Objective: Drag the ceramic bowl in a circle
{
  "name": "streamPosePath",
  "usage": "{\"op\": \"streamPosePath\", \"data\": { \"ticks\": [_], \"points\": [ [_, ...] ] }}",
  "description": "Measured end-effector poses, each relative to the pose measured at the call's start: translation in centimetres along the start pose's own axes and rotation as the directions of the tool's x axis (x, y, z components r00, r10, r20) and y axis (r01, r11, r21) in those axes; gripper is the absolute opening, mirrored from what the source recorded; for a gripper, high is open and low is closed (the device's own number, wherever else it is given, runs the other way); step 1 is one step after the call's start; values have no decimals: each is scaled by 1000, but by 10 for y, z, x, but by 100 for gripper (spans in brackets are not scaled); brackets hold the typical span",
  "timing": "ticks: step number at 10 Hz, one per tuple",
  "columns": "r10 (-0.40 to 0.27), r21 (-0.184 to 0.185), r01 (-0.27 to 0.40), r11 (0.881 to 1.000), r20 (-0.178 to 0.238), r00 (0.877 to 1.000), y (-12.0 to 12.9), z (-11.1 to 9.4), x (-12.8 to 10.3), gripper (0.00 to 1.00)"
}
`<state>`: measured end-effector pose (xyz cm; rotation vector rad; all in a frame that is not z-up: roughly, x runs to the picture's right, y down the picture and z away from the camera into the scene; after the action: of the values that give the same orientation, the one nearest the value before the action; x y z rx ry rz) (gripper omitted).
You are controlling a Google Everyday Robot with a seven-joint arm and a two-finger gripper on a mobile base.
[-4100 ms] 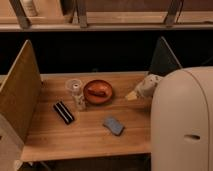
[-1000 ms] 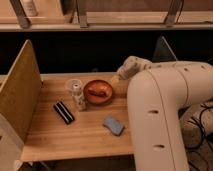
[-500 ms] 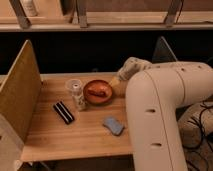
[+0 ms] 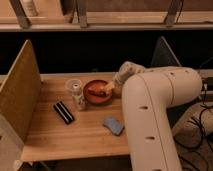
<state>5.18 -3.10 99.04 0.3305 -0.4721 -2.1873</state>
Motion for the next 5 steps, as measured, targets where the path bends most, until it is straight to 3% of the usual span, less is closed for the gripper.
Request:
{"op": "streamPosePath", "data": {
  "ticks": [1, 5],
  "points": [
    [10, 10, -11, 1000, 6, 1000, 2, 8, -3, 77],
    [20, 37, -20, 999, 3, 1000, 3, 23, -4, 38]
  ]
}}
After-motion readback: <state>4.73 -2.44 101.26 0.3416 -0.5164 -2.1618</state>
